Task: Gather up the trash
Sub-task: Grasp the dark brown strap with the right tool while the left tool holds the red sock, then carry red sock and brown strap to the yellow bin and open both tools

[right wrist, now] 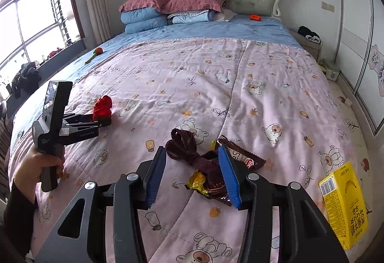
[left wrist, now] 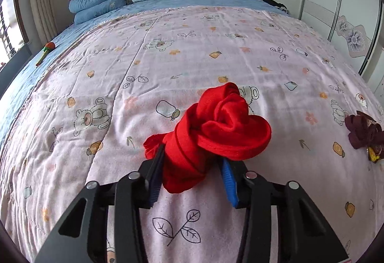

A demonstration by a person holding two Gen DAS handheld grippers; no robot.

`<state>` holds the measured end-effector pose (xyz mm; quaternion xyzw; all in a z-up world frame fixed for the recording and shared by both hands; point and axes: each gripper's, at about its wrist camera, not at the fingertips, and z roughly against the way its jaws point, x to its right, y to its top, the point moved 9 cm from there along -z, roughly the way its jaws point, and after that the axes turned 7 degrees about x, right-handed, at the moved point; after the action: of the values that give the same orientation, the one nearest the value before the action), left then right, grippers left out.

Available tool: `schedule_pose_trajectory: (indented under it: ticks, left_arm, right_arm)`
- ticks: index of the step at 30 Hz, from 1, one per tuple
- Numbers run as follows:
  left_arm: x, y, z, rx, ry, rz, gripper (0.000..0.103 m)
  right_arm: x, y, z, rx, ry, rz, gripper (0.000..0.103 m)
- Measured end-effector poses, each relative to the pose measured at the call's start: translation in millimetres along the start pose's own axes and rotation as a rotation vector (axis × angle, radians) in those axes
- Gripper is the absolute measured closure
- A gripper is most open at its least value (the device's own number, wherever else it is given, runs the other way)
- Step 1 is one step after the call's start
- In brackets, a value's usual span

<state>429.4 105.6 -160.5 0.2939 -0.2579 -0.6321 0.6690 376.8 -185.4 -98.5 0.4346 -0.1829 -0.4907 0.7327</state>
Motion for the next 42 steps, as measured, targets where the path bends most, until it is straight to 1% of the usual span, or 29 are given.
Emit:
schedule_pose_trajectory:
  ticks: [3,6,11,14,15,16,17,19,20,23,27,29,32,34,38,42]
  left_arm:
    - [-5,-1,5,0.016,-0.054,0.063,0.062]
    - [1,-1,16,0.025,-0.145,0.124,0.062]
    - [36,-1,38,0.037,-0.267,0.139,0.062]
    - [69,-3,45,0.021,-0.359,0.123,0.062]
    - [79,-6,47,0.012,-0.379,0.107,0.062]
    - [89,-9,48,0.002,-0.392,0.087,0.062]
    - [97,-12,48,-0.004,-0.396,0.067,0.062]
    - [110,-19,49,-0.012,-0.391,0.018,0.062]
    - [114,-22,51,-0.013,-0.388,0.002,0.062]
    - [124,-27,57,-0.002,-0.386,-0.043,0.062]
    - [132,-32,65,0.027,-0.347,-0.121,0.062]
    - [133,-33,71,0.043,-0.331,-0.143,0.062]
    - [134,-34,76,0.059,-0.306,-0.174,0.062]
    - [135,-36,75,0.060,-0.282,-0.189,0.062]
    - [136,-41,73,0.052,-0.270,-0.201,0.062]
    - [138,-45,79,0.056,-0.265,-0.195,0.062]
  right_arm:
    - [11,-8,-10,-0.018,-0.023,-0.014,0.058]
    - [11,-15,-21,-0.031,-0.036,-0.006,0.058]
    - [7,-21,-38,-0.057,-0.123,0.088,0.058]
    - [6,-26,-47,-0.075,-0.139,0.114,0.058]
    - [6,-28,-49,-0.079,-0.145,0.117,0.061]
    - [7,-30,-50,-0.080,-0.147,0.119,0.071]
    - [6,-31,-51,-0.086,-0.140,0.117,0.081]
    - [6,-35,-50,-0.093,-0.152,0.117,0.091]
    - [5,-36,-49,-0.093,-0.159,0.125,0.092]
    - [-3,-37,-40,-0.073,-0.141,0.140,0.092]
    - [-20,-33,-20,-0.027,-0.068,0.126,0.092]
    - [-30,-30,-10,-0.007,-0.032,0.124,0.092]
    - [-42,-30,-2,0.009,-0.002,0.139,0.092]
    - [-47,-33,-2,0.004,0.009,0.143,0.092]
    - [-45,-40,-6,-0.018,0.025,0.110,0.092]
    - [-40,-40,8,0.001,0.025,0.074,0.092]
